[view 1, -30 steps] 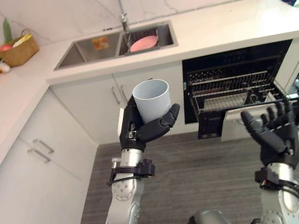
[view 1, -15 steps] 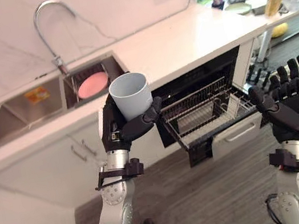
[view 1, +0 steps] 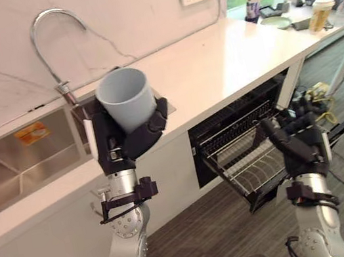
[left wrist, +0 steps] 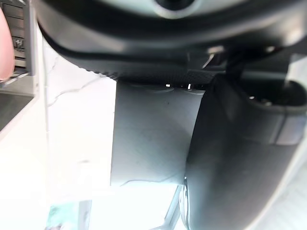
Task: Walk over to the sink, pick up the cup, carry it to the dishwasher, place the cup inside the dishwasher, then close the dishwasher door
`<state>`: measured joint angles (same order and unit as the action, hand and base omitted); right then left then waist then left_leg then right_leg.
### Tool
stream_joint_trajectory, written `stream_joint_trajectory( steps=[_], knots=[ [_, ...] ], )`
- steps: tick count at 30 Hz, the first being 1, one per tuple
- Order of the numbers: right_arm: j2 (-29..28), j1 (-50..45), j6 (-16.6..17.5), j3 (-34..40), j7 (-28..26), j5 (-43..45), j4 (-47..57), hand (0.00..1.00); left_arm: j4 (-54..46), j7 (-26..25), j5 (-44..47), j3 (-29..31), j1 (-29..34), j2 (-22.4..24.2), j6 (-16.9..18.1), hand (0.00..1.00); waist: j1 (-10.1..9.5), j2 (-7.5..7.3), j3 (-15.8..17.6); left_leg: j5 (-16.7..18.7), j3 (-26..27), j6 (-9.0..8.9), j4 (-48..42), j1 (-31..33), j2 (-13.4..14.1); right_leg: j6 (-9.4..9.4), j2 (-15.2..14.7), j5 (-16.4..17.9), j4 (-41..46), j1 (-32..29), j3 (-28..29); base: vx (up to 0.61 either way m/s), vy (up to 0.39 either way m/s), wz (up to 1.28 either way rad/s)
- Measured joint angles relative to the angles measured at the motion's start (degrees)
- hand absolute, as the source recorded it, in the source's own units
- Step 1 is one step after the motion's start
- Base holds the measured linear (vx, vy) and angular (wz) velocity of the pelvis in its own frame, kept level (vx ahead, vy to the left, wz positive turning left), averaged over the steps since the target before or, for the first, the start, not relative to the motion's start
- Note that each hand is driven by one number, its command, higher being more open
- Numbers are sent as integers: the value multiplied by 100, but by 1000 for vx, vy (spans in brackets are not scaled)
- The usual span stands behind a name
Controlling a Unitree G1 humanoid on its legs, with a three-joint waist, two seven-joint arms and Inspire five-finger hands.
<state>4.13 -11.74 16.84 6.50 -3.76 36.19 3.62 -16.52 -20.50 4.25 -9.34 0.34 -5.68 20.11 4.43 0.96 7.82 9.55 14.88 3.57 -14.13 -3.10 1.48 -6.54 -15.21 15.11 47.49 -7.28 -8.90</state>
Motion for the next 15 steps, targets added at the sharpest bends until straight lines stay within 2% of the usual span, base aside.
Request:
stream_joint_trajectory(
  steps=[2,3,4,5,7,9,13,14,15],
  knots=[
    [19,41,-6,-25,-37,5,43,100,2,-153,-38,124,121,-16,16,0,-41,-35,4,14,170,-120,179,-223,143,14,174,-50,-1190,-204,-355,161,3,-38],
    [28,61,-6,-10,-44,17,87,100,7,-210,-102,195,205,-32,16,0,-38,-79,28,36,186,-157,223,-323,118,38,178,-244,-1553,-205,-414,199,-64,-15],
    [29,62,-6,-2,-48,17,156,100,7,-240,-103,230,263,-57,19,0,-36,-166,48,73,174,-216,234,-391,35,145,176,-712,-1892,-193,-440,205,-137,0],
    [76,78,-6,0,-81,17,207,100,41,-310,-104,268,322,-59,31,0,-37,-264,45,133,137,-289,235,-411,-49,233,127,-817,-2116,-126,-503,164,-151,5],
    [186,98,-17,-3,-82,32,214,100,66,-350,-104,256,397,114,31,0,-45,-114,36,165,63,-351,216,-283,87,271,271,-823,-2466,-16,-608,107,-115,18],
    [178,47,-112,-7,-6,41,213,100,66,-320,-105,63,412,239,31,0,-44,-87,63,171,-105,-444,210,-252,261,354,474,-883,-2786,219,-863,137,-120,32],
    [139,59,-111,-175,-1,41,252,100,66,-287,-63,25,415,233,84,0,-59,-70,61,233,-128,-547,183,-250,433,394,644,-906,-3021,350,-934,80,-66,4],
    [109,56,-111,-221,-1,40,252,100,66,-291,-39,29,418,234,135,0,-56,-32,81,320,-103,-565,55,-193,498,397,712,-883,-3028,354,-931,25,-46,-7],
    [89,37,-111,-273,-9,39,272,100,66,-311,-33,28,436,253,206,0,-66,75,142,490,-71,-629,-253,-115,627,427,813,-800,-3021,406,-912,37,-38,-10]
  ],
)
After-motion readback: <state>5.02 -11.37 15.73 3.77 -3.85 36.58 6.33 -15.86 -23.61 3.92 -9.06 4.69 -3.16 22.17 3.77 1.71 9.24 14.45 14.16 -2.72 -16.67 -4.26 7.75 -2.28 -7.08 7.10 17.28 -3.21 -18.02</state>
